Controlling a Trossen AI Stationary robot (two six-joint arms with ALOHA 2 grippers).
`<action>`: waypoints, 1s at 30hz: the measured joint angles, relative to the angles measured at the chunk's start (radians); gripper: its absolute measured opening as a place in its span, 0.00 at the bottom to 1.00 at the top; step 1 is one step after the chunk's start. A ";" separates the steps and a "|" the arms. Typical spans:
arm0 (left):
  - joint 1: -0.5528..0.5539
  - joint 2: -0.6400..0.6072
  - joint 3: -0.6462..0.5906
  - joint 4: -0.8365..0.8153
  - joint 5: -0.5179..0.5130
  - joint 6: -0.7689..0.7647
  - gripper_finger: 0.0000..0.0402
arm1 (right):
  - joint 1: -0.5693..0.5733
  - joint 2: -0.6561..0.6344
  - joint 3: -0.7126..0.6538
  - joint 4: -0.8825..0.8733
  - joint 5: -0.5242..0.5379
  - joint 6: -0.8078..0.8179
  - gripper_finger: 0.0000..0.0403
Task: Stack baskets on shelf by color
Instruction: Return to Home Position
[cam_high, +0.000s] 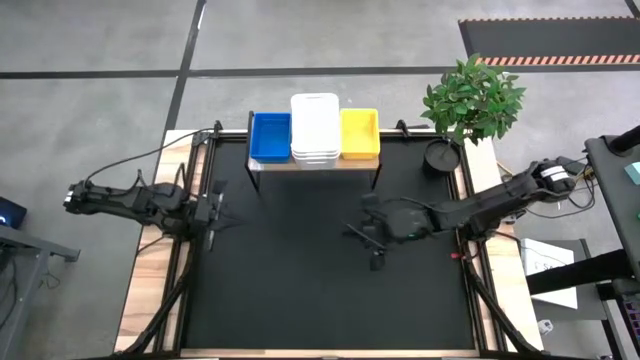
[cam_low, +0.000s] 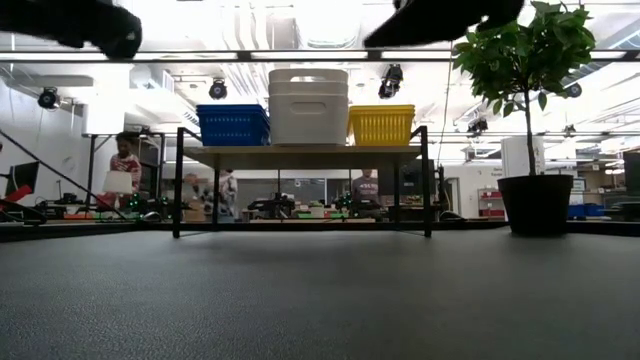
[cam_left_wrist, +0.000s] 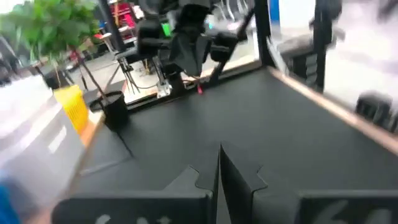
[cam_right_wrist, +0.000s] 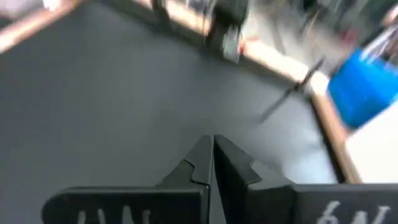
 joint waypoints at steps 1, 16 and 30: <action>0.000 -0.020 -0.024 0.013 0.003 -0.048 0.00 | 0.008 -0.022 -0.053 0.091 0.000 -0.025 0.02; 0.000 -0.302 -0.305 0.184 0.004 -0.157 0.00 | -0.081 -0.443 -0.525 0.363 -0.007 -0.194 0.02; 0.000 -0.285 -0.421 0.414 0.008 -0.139 0.00 | -0.082 -0.996 -0.891 0.410 0.002 -0.176 0.02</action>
